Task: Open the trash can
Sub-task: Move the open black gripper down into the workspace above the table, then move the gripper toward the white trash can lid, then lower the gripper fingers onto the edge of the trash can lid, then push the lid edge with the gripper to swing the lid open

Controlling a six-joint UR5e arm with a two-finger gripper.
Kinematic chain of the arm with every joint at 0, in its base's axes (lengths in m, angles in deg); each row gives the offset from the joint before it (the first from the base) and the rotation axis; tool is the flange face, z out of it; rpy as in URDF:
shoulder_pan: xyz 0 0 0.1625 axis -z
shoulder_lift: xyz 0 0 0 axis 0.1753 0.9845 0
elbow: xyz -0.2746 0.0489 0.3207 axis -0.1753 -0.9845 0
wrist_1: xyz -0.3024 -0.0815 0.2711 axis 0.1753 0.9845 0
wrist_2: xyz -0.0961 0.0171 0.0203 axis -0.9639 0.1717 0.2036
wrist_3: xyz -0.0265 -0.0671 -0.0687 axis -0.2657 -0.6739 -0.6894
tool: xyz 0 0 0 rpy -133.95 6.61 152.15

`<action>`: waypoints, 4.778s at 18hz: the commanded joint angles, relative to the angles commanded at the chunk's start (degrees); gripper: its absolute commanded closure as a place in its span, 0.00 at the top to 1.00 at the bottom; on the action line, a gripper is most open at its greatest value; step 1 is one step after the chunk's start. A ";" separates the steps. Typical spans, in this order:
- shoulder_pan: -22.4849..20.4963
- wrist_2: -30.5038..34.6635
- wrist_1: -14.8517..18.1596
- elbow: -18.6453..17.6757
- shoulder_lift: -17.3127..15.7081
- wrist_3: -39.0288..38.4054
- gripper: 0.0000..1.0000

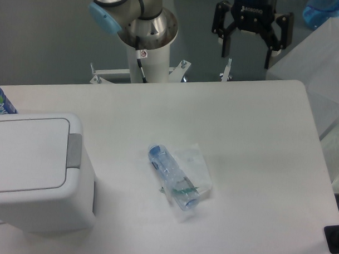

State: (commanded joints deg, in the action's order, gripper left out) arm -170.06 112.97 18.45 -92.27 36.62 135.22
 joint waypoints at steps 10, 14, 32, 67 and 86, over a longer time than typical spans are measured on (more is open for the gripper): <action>11.59 -0.44 -13.89 -1.14 3.95 -34.62 1.00; 15.64 -0.53 -15.12 -1.14 5.97 -39.12 1.00; 26.19 -0.18 -20.48 -1.06 11.95 -57.67 1.00; 30.15 0.52 -21.19 -1.32 15.12 -63.39 1.00; 29.71 2.02 -24.35 2.10 14.85 -62.69 1.00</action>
State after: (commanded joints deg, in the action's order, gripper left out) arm -140.35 114.99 -5.90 -90.17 51.47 72.53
